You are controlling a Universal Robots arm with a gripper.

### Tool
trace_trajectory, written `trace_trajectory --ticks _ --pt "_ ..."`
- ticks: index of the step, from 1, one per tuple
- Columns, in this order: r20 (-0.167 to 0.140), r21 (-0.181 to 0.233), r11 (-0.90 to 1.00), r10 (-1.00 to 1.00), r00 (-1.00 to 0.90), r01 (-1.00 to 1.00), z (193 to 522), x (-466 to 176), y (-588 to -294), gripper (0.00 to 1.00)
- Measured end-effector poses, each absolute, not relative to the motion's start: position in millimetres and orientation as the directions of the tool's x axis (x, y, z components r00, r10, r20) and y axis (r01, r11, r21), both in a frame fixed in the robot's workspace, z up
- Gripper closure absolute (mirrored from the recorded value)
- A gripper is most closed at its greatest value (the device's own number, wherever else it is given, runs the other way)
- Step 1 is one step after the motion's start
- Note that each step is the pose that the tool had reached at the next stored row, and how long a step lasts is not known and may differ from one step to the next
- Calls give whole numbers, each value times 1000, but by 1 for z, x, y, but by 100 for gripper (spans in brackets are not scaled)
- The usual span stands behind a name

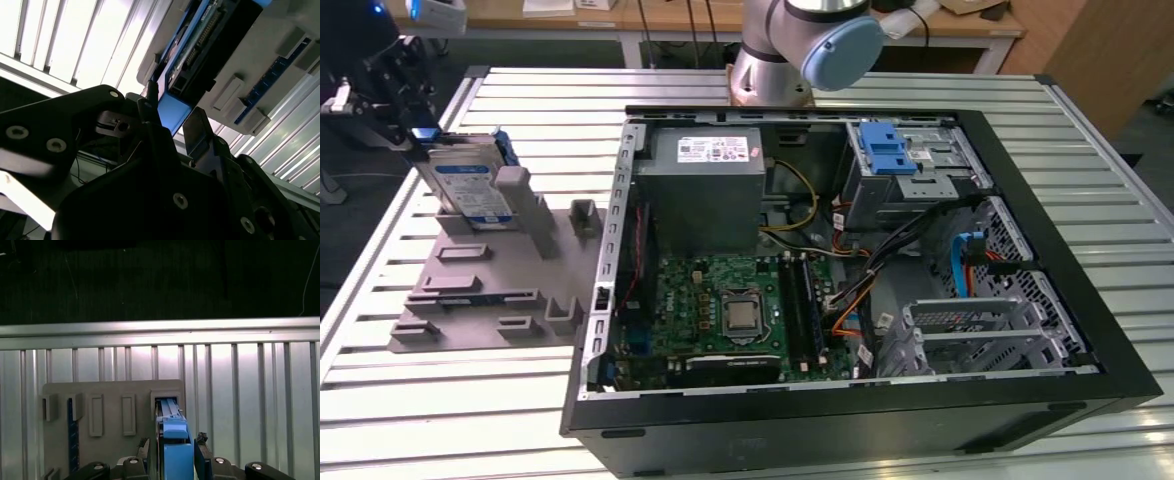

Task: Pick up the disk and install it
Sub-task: 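Pick up the disk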

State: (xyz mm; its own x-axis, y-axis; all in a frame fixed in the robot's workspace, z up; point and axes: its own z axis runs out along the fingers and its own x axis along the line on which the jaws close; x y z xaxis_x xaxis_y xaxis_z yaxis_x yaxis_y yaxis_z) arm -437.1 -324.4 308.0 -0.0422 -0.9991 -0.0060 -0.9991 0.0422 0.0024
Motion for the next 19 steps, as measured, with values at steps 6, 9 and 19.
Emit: trace_trajectory --ticks 6,9,19 --pt "-6 2 42 -999 -42 -999 306 -437 -324 53" --pt "-6 2 42 -999 -42 -999 306 -437 -324 53" --pt "-6 2 42 -999 -42 -999 301 -437 -322 53"
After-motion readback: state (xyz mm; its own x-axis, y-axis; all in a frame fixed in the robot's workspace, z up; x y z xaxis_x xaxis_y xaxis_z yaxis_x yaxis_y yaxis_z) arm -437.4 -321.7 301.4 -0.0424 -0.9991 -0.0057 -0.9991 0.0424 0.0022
